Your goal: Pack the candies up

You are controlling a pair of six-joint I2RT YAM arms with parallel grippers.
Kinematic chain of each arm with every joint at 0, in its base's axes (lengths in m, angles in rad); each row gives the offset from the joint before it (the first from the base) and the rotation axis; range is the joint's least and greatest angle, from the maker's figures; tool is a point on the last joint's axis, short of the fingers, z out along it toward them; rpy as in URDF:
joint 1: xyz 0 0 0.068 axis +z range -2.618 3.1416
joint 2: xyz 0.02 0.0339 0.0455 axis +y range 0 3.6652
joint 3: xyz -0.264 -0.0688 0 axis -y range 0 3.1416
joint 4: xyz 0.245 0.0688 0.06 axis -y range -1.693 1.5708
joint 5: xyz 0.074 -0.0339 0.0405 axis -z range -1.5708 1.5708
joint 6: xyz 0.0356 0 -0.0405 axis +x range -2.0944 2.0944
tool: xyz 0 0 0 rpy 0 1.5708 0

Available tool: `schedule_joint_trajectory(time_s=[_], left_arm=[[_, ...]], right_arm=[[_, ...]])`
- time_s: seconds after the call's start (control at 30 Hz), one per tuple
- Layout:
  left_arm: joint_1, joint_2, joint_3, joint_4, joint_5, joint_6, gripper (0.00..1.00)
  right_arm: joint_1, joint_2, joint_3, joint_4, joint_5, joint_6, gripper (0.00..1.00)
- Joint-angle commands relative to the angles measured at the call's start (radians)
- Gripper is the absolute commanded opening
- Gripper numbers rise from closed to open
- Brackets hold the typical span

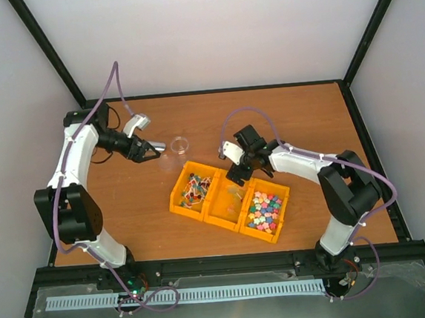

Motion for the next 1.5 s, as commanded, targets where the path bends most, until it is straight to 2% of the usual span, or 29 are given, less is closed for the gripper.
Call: schedule_joint_trajectory(time_s=[0.0,0.27,0.37,0.47,0.57,0.77,0.87,1.0,1.17,1.3,1.47], left_arm=[[0.064,0.007,0.015,0.065,-0.049,-0.025,0.82],[0.108,0.068,0.045,0.103,-0.093,-0.031,0.81],[0.110,0.115,0.073,0.124,-0.192,-0.018,0.82],[0.133,0.194,0.133,0.103,-0.290,0.067,0.83],[0.161,0.321,0.241,0.019,-0.345,0.206,0.85],[0.196,0.535,0.494,-0.097,-0.325,0.443,0.93],[0.194,0.591,0.573,-0.103,-0.303,0.523,0.92],[0.180,0.666,0.669,-0.076,-0.397,0.491,0.92],[0.169,0.683,0.600,-0.040,-0.508,0.481,0.89],[0.167,0.653,0.495,0.035,-0.534,0.443,0.88],[0.154,0.676,0.477,0.063,-0.566,0.393,0.88]], right_arm=[[-0.068,0.022,0.033,0.011,0.113,0.064,0.96],[-0.200,-0.019,-0.022,-0.007,0.122,0.037,0.94],[-0.271,0.017,-0.002,-0.014,0.148,0.080,0.90],[-0.330,0.045,0.024,-0.045,0.141,0.126,0.90],[-0.358,0.012,0.032,-0.076,0.041,0.152,0.91],[-0.397,-0.125,0.041,-0.107,-0.187,0.157,1.00],[-0.400,-0.176,0.054,-0.122,-0.225,0.149,1.00],[-0.406,-0.232,0.068,-0.146,-0.257,0.151,1.00],[-0.407,-0.251,0.080,-0.162,-0.275,0.158,1.00],[-0.407,-0.237,0.089,-0.162,-0.282,0.171,1.00],[-0.407,-0.221,0.104,-0.162,-0.305,0.188,1.00]])
